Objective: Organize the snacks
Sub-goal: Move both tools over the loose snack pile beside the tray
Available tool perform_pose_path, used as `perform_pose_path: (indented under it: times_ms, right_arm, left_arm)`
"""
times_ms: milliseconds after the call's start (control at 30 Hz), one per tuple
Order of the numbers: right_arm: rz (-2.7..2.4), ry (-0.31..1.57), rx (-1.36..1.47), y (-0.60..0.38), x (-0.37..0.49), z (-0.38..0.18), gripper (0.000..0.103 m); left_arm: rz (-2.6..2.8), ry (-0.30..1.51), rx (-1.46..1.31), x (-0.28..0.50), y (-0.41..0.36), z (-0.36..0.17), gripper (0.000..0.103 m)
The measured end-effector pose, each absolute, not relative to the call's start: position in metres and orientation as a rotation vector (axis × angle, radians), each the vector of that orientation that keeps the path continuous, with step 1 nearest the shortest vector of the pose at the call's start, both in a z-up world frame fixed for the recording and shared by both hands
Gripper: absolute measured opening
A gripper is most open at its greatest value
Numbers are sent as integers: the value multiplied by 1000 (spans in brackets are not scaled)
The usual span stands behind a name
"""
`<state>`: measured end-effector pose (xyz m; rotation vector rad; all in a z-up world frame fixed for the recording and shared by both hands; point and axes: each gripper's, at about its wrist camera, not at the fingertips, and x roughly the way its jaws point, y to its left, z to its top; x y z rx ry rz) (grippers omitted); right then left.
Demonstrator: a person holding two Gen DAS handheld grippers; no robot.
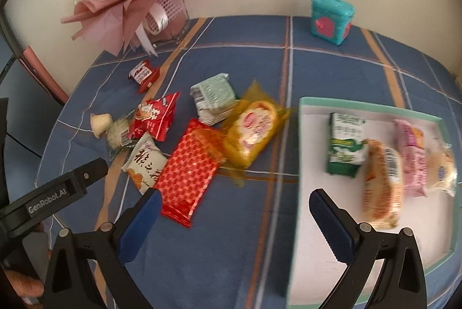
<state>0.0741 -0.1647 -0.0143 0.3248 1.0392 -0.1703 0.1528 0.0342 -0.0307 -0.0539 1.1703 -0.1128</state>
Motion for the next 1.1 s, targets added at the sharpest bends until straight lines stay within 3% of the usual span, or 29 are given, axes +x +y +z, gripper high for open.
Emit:
perform_pose_path:
  times_ms: [1000, 1100]
  right_arm:
    - [-243, 1131, 353, -140, 151, -76, 102]
    - [-238, 1137, 362, -144, 148, -77, 95]
  left_arm:
    - [-62, 1240, -189, 183, 46, -63, 98]
    - [-76, 1254, -193, 184, 42, -66, 98]
